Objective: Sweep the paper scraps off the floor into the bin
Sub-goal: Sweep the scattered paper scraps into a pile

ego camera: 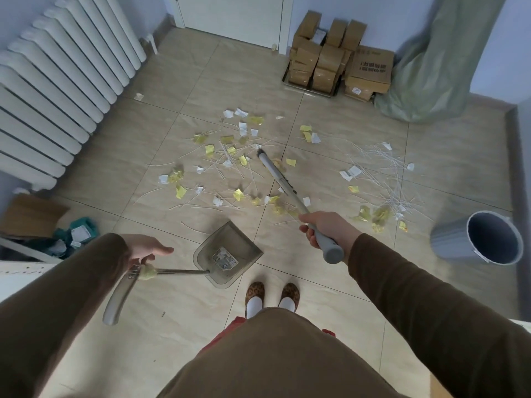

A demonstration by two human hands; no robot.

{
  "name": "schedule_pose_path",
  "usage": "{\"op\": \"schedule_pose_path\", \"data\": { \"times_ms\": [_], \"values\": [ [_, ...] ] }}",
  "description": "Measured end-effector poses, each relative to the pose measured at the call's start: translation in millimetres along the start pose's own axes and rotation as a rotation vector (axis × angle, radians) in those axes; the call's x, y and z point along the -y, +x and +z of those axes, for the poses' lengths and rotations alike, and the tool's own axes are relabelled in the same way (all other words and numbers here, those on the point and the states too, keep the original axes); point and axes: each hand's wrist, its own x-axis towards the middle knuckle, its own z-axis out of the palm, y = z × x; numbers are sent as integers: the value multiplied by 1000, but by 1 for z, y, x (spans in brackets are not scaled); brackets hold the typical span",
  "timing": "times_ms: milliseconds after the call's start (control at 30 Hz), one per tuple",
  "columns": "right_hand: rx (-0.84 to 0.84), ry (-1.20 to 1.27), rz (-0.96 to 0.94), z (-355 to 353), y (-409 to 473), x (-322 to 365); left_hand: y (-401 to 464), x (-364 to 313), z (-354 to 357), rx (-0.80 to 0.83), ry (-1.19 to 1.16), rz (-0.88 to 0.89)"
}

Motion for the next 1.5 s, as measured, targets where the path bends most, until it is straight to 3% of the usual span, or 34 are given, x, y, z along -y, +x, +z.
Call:
{"op": "schedule_pose_path", "data": {
  "times_ms": [167, 300, 400, 533, 700, 867, 1167, 1333, 1500],
  "values": [
    [128, 116, 72, 23, 1, 14, 3, -24, -6, -69, 86, 156],
    [300, 305, 202, 41, 5, 24, 11, -40, -11, -273, 7, 393],
    [392, 201, 294, 58, 19, 22, 13, -49, -12, -397, -105, 473],
    [435, 63, 341, 96, 48, 22, 17, -55, -16, -462, -195, 482],
    [579, 93, 370, 135, 77, 28, 23, -71, -17, -490, -280, 449],
    [605, 124, 441, 154, 119, 50, 36, -98, -10, -529, -277, 427],
    [436, 119, 343, 51, 186, 143, 62, -172, 15, -478, -325, 355],
    [339, 23, 255, -10, 165, 158, 69, -208, 28, -410, -343, 398],
    [379, 62, 213, -41, 122, 161, 78, -198, 44, -240, -252, 431]
  ]
}}
